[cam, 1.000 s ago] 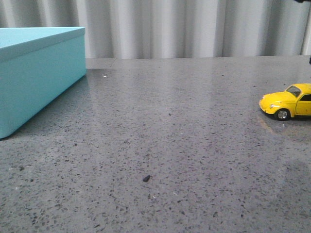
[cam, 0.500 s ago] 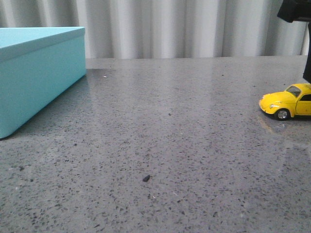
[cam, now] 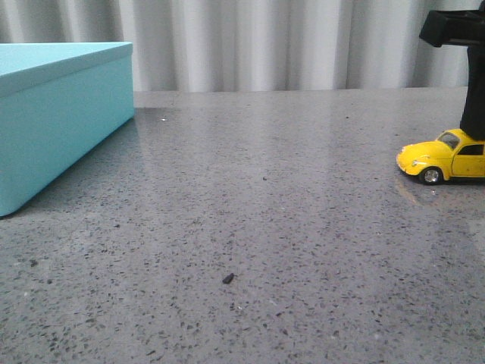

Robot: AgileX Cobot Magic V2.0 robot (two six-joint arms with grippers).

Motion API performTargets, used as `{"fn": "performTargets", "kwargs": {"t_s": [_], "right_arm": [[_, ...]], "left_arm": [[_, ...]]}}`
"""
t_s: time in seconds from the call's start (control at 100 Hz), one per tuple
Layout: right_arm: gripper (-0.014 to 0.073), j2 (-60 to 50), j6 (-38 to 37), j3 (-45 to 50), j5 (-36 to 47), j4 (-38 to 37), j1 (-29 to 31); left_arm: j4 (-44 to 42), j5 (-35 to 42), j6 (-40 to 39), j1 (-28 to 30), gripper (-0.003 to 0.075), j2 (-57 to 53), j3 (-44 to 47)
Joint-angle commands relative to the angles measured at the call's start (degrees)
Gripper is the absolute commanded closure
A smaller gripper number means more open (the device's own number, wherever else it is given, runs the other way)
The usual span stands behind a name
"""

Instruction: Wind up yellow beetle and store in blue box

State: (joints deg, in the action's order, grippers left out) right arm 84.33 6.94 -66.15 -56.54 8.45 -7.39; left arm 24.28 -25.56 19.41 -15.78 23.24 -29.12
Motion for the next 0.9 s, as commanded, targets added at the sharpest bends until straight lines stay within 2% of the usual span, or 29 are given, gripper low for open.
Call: {"fn": "performTargets", "kwargs": {"t_s": [0.0,0.11,0.3,0.46,0.63,0.74,0.89], "right_arm": [[0.0645,-0.86,0.00,-1.23,1.55,-1.17,1.48],[0.0645,-0.27,0.00,-1.23,-0.26,-1.96,4.56],[0.0645,-0.14,-2.46,-1.23,-3.02,-8.45,9.54],[0.0645,-0.40,-2.46,-1.40,-1.25,-9.06,10.42],[0.0645,-9.51,1.57,-6.40,4.05,-1.41,6.50],[0.0645,-17.86,1.56,-10.51,8.99,-0.99,1.81],[0.0645,-28.91,3.87,-11.17,14.03,-1.63,-3.70]], "left_arm": [[0.77,4.10,-0.39,-0.33,0.0741,0.89,-1.50],[0.77,4.10,-0.39,-0.33,0.0741,0.89,-1.50],[0.77,4.10,-0.39,-0.33,0.0741,0.89,-1.50],[0.77,4.10,-0.39,-0.33,0.0741,0.89,-1.50],[0.77,4.10,-0.39,-0.33,0.0741,0.89,-1.50],[0.77,4.10,-0.39,-0.33,0.0741,0.89,-1.50],[0.77,4.10,-0.39,-0.33,0.0741,0.89,-1.50]]}}
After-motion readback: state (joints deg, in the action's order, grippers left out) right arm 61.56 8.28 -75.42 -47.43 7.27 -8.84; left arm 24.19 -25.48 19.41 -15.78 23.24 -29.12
